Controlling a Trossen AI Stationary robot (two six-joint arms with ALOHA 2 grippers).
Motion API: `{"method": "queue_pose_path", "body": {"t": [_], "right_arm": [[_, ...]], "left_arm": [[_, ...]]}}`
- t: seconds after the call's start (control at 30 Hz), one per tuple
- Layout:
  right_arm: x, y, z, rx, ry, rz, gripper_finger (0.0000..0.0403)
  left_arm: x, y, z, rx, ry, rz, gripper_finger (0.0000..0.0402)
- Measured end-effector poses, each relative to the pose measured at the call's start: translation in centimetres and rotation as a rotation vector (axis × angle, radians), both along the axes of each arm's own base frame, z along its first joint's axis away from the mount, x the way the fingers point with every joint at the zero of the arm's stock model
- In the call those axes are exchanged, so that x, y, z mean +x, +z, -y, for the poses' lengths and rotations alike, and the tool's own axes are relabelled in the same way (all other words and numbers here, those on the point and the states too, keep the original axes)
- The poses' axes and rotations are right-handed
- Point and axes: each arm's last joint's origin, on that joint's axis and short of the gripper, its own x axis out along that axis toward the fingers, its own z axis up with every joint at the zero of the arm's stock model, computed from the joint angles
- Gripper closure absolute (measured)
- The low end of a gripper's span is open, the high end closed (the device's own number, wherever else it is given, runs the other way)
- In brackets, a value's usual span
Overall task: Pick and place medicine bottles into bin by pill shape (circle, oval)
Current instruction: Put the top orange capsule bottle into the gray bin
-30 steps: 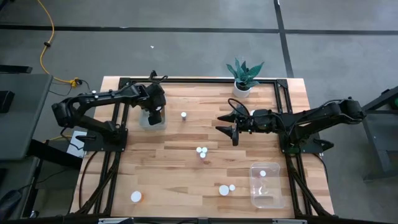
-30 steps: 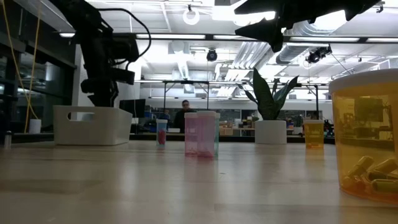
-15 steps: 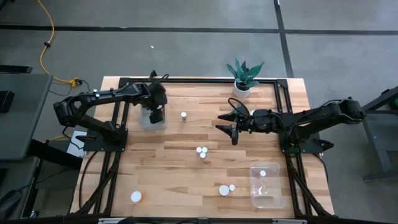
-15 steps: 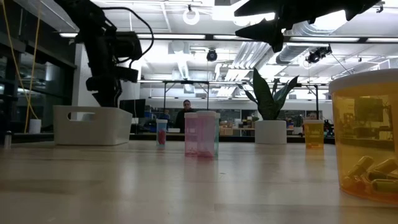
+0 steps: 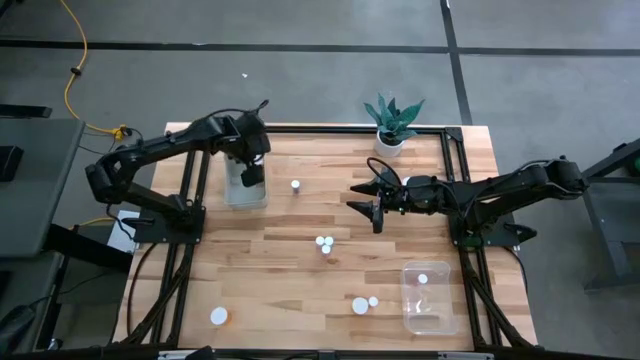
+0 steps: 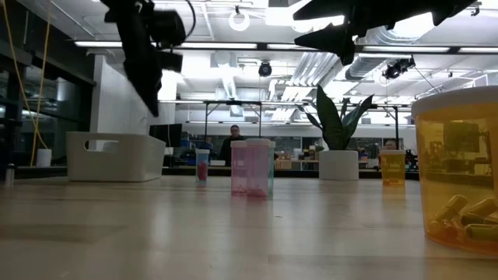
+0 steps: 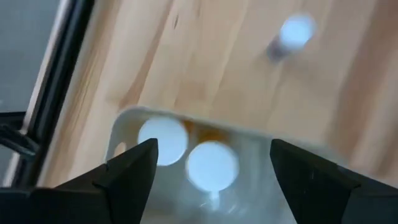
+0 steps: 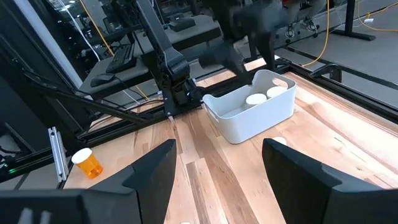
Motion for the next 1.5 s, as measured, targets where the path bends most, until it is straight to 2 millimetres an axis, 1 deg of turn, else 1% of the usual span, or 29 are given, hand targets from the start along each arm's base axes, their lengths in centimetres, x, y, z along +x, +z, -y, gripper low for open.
{"method": "queue_pose_path", "body": {"t": [0.1,0.2,0.3,0.4,0.47,0.57,0.67,0.77,0.9,1.13,1.23,1.3,1.33,1.43,1.5], "right_arm": [[0.0,0.0,0.0,0.0,0.0,0.0,0.0171],[0.0,0.0,0.0,0.0,0.0,0.0,0.0171],[0.0,0.0,0.0,0.0,0.0,0.0,0.0171],[0.0,0.0,0.0,0.0,0.0,0.0,0.0171],[0.0,0.0,0.0,0.0,0.0,0.0,0.0171],[0.0,0.0,0.0,0.0,0.0,0.0,0.0171],[0.0,0.0,0.0,-0.012,0.002,-0.001,0.0171],[0.0,0.1,0.0,-0.037,0.006,0.004,0.0171],[0.0,0.3,0.0,-0.046,0.007,0.022,0.0171],[0.0,0.3,0.0,-0.038,0.006,0.024,0.0171],[0.0,0.3,0.1,0.024,-0.027,0.029,0.0171],[0.2,0.7,0.7,0.097,-0.114,-0.021,0.0171],[0.2,1.0,1.1,0.123,-0.167,-0.074,0.0171],[-0.3,2.1,3.0,0.175,-0.347,-0.298,0.0171],[-1.2,2.3,4.4,0.217,-0.478,-0.471,0.0171]], "left_arm": [[-0.1,2.8,0.6,-0.012,0.05,0.196,0.0103],[-0.4,5.6,2.0,0.016,0.083,0.437,0.0103],[-0.7,8.0,4.2,0.074,0.065,0.685,0.0103],[-0.8,9.1,6.5,0.133,0.038,0.917,0.0103],[-0.7,8.9,8.1,0.162,0.022,1.034,0.0103],[-0.4,7.4,10.1,0.198,0.008,1.146,0.0103],[0.0,5.3,11.8,0.219,-0.004,1.196,0.0103],[0.3,3.4,12.8,0.239,-0.017,1.204,0.0103],[0.4,2.8,13.3,0.245,-0.016,1.213,0.0103],[0.4,3.0,13.3,0.244,-0.012,1.239,0.0103],[0.4,3.0,13.3,0.233,-0.004,1.244,0.0103],[0.4,3.0,13.3,0.233,-0.004,1.243,0.0103],[0.4,3.0,13.3,0.233,-0.004,1.243,0.0103],[0.4,3.0,13.3,0.233,-0.003,1.241,0.0103],[0.4,3.0,13.3,0.233,-0.004,1.24,0.0103]]}}
